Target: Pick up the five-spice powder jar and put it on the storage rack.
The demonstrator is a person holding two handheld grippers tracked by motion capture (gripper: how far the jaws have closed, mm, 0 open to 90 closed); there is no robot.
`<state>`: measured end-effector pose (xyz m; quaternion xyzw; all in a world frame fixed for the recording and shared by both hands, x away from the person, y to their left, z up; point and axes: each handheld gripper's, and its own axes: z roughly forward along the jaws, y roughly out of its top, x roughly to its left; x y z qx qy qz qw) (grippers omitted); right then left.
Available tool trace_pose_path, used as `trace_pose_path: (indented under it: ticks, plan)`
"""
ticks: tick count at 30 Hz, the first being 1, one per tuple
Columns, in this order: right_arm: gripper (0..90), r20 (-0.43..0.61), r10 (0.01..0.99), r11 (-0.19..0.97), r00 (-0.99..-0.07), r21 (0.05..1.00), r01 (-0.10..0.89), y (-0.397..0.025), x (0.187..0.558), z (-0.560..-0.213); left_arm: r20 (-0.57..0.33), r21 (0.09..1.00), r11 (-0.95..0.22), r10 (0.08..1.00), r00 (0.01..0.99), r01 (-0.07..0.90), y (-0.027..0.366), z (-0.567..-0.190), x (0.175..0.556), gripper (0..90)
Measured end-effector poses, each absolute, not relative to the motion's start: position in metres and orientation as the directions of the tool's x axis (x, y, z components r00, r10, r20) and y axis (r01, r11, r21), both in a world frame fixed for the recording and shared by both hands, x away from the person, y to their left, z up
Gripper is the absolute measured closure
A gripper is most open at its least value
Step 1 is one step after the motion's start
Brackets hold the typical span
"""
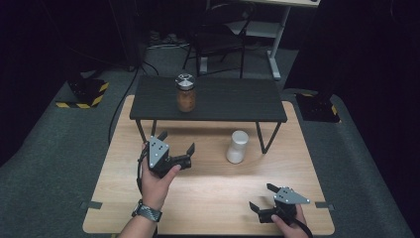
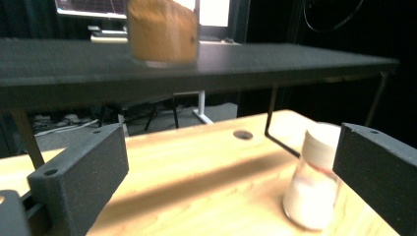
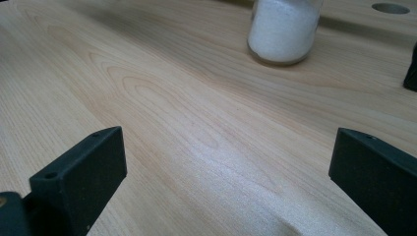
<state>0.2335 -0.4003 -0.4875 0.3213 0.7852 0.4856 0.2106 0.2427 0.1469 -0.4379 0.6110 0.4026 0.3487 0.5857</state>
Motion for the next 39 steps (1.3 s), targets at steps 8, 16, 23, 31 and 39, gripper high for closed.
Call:
trace_pose_path:
  ticks: [8,16,23,31,39]
  plan:
    - [0.4,-0.023,0.707,0.325,-0.707,0.898,0.296,-0.4,0.233,-0.488,-0.04,0.994,-0.011,0.893,0.449,0.109,0.151,-0.456,0.225,0.4]
    - [0.4,-0.024,0.707,0.325,-0.707,0.899,0.295,-0.4,0.233,-0.488,-0.059,0.984,-0.025,0.886,0.459,0.174,0.154,-0.477,0.212,0.4]
    - [0.4,-0.021,0.706,0.324,-0.708,0.899,0.296,-0.401,0.233,-0.488,-0.043,0.965,-0.084,0.883,0.467,0.247,0.155,-0.489,0.205,0.4]
    - [0.4,-0.022,0.705,0.325,-0.709,0.899,0.295,-0.401,0.233,-0.488,-0.027,0.938,-0.142,0.88,0.475,0.316,0.152,-0.498,0.205,0.4]
    - [0.4,-0.02,0.707,0.322,-0.707,0.899,0.296,-0.401,0.232,-0.488,0.008,0.914,-0.208,0.868,0.496,0.349,0.147,-0.499,0.209,0.5]
